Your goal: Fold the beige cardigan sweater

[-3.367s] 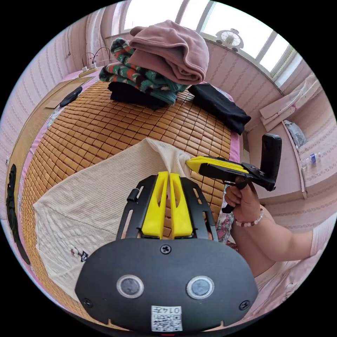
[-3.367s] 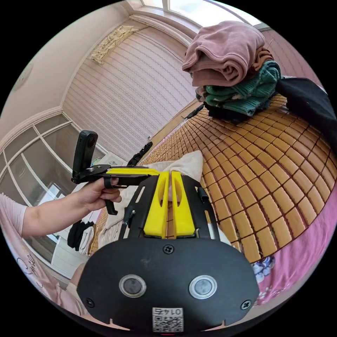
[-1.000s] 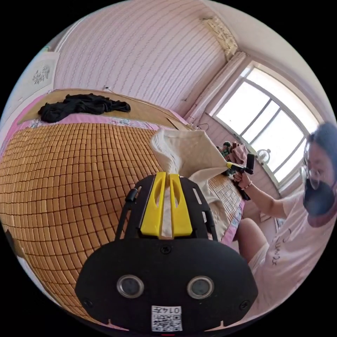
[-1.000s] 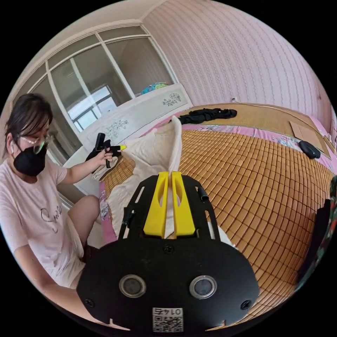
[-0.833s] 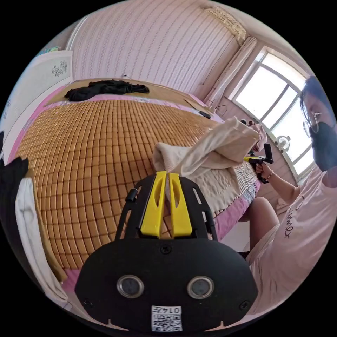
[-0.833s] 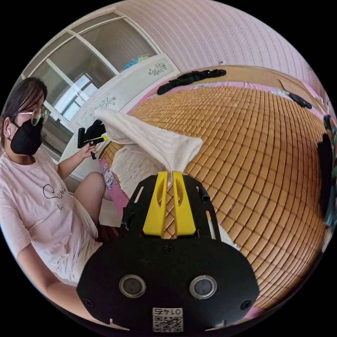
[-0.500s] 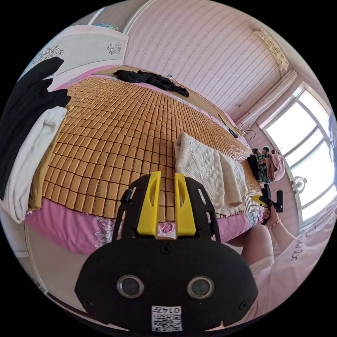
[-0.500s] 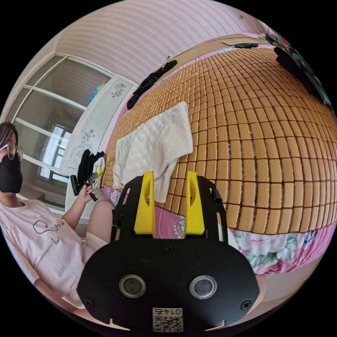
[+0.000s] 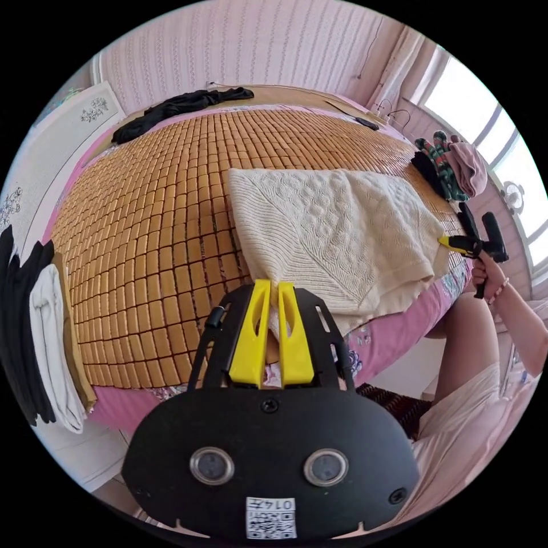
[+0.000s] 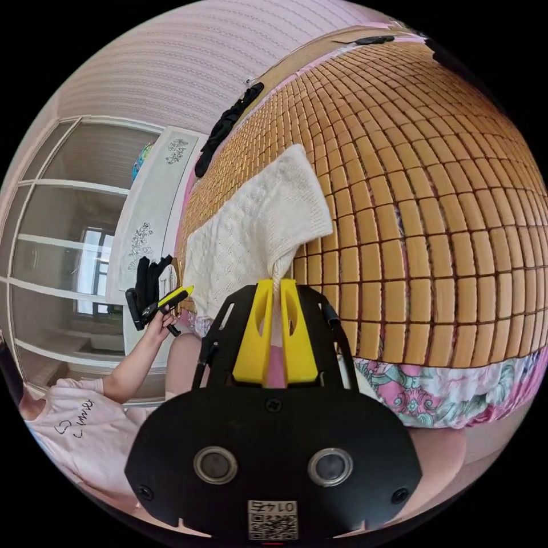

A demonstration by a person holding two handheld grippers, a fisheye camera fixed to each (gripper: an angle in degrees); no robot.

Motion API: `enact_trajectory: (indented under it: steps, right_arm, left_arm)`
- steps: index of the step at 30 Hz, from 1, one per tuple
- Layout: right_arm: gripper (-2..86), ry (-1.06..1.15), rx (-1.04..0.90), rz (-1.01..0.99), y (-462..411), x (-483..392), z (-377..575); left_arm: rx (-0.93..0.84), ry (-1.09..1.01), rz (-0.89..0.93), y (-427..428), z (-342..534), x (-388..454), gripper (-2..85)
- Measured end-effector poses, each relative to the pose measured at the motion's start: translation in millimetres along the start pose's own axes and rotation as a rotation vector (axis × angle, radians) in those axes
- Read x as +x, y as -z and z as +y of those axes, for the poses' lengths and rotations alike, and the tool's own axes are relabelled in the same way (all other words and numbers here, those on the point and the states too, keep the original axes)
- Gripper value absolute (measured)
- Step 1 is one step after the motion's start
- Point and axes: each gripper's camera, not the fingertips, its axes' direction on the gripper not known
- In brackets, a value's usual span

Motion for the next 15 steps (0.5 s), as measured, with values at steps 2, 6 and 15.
enact_trajectory:
  steps: [2,6,15]
  right_arm:
    - [1.6,0.034,-0.013,0.091,13,-9,19]
    - [1.7,-0.031,-0.076,0.136,15,2,51]
    - [6.3,-0.120,0.040,0.092,33,5,96]
  left_arm:
    - [0.015,-0.030,0.020,24,17,14,0.5]
    - [-0.062,-0.101,0.022,37,51,40,2.2]
    - [-0.039,0.165,-0.024,62,116,46,4.5]
